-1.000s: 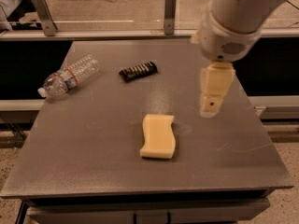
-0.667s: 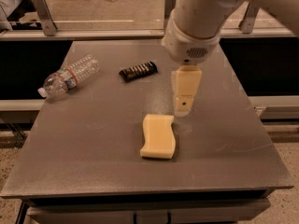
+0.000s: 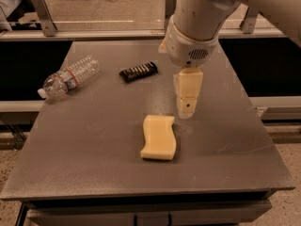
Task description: Pick sponge
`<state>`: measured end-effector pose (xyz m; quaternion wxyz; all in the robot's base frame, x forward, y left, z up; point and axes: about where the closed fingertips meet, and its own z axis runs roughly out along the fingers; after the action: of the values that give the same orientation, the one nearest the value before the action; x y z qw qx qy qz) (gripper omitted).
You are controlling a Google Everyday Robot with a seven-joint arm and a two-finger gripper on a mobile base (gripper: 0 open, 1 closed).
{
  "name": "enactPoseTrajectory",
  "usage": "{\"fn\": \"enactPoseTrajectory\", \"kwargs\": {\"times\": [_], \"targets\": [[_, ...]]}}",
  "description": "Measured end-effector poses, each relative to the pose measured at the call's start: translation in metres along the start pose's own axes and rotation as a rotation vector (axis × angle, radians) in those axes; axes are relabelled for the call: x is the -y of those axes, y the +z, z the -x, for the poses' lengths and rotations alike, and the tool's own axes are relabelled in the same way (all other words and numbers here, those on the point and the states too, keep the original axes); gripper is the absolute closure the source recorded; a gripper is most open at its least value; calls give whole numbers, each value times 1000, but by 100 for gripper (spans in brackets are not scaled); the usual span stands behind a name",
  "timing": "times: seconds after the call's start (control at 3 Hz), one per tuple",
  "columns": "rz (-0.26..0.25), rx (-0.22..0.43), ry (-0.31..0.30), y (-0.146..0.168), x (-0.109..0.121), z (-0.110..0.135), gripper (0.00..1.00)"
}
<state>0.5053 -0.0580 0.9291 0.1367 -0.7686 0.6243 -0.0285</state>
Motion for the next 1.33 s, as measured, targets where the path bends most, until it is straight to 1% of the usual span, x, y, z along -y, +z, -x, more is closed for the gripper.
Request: {"fn": "enactPoseTrajectory", "kwargs": {"times": [0.33, 0.67, 1.0, 1.33], "targets": [[87, 37, -159, 31, -11, -8, 0], [80, 40, -242, 31, -10, -7, 0], [80, 40, -242, 31, -10, -7, 0], [69, 50, -324, 46, -18, -10, 0]]}}
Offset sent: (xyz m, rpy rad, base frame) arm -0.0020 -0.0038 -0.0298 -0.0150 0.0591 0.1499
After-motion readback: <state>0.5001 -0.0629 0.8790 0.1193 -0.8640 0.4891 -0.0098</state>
